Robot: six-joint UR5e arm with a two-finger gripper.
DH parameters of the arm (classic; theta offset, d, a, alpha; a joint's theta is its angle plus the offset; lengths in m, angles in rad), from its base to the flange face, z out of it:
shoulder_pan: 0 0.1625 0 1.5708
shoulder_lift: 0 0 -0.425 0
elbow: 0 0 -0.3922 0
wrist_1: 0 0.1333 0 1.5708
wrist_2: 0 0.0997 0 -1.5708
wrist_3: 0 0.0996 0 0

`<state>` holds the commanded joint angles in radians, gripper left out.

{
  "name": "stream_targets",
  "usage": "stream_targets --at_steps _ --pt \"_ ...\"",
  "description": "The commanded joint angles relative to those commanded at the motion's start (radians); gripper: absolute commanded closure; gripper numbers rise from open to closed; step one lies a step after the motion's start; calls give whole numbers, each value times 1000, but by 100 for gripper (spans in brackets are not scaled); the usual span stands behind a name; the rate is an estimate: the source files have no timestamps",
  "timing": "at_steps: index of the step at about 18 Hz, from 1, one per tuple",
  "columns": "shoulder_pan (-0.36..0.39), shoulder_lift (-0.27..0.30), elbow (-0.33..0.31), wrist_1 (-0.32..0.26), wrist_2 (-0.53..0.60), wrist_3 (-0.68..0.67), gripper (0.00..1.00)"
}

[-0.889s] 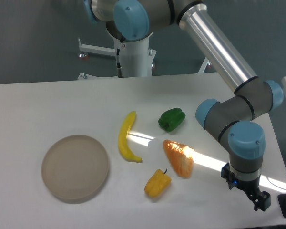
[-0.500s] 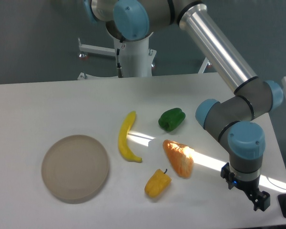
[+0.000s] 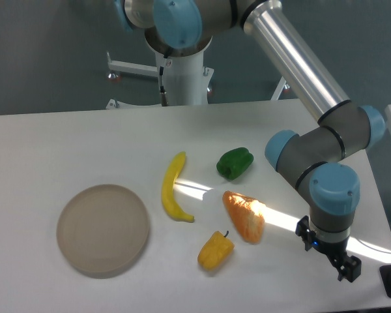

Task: Pick up the green pepper from the table

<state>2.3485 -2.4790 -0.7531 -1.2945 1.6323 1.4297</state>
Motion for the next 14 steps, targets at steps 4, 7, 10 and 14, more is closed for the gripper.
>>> stream_targets --at_steps 4,7,10,14 --pt "28 46 -70 -46 -115 0 0" --pt "72 97 -133 -45 -216 -1 0" --pt "118 193 -262 -40 -241 -14 0" --pt "153 275 -359 -43 -296 -37 0"
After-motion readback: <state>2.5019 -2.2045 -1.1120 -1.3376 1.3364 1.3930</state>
